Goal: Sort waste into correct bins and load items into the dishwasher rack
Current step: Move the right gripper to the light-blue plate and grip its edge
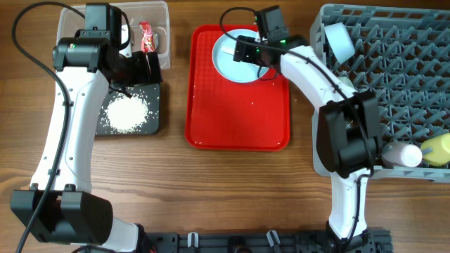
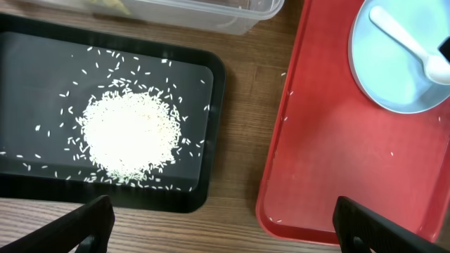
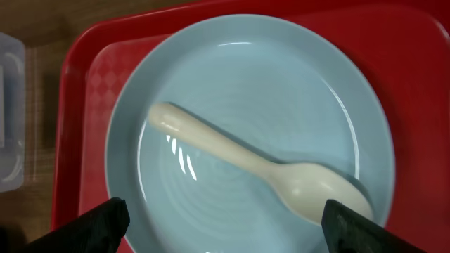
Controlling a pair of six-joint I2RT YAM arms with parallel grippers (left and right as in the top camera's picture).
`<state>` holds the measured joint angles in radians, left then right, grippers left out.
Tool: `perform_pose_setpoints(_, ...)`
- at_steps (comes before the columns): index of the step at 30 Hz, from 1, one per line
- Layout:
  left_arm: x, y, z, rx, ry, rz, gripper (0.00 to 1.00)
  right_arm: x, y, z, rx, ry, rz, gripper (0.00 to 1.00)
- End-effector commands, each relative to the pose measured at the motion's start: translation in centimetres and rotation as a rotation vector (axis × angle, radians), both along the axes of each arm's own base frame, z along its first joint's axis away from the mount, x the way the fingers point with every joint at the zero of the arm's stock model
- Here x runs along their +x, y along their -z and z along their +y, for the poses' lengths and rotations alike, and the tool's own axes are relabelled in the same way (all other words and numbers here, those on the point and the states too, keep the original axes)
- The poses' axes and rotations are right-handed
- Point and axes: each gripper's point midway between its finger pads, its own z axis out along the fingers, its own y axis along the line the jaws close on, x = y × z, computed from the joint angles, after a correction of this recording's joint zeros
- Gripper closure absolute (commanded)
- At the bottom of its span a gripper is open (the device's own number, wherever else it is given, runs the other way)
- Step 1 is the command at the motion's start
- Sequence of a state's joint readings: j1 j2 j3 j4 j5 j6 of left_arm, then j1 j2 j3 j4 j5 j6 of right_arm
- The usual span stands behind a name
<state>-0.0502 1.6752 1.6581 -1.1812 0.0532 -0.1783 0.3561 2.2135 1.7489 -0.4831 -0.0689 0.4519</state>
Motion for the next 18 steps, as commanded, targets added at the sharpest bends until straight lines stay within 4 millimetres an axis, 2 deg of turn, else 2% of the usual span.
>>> perform_pose_setpoints(1,0.0,0.4,0.1,-0.007,-0.011,0.012,0.0,0.5,2.2,-0.3,-0.084,0.003,-0.014,0.09)
perform_pose_setpoints(5,0.0,0.4,0.1,-0.007,-0.011,0.012,0.0,1.4,4.4,-1.3,-0.15,0.007,-0.028,0.1)
perform_pose_setpoints(10,0.0,0.4,0.1,-0.007,-0.011,0.012,0.0,1.5,5.8,-2.2,-0.184,0.004,-0.017,0.11)
perform_pose_setpoints(12,0.0,0.4,0.1,-0.007,-0.011,0.012,0.0,0.7,6.4,-2.4,-0.195,-0.016,0.022,0.11)
perform_pose_setpoints(15,0.0,0.4,0.1,-0.007,-0.011,0.012,0.0,-1.5,7.6,-3.3,-0.232,-0.024,0.126,0.11)
perform_pose_setpoints(18,0.0,0.4,0.1,-0.007,-0.011,0.012,0.0,-3.0,7.4,-4.1,-0.273,-0.026,0.205,0.14)
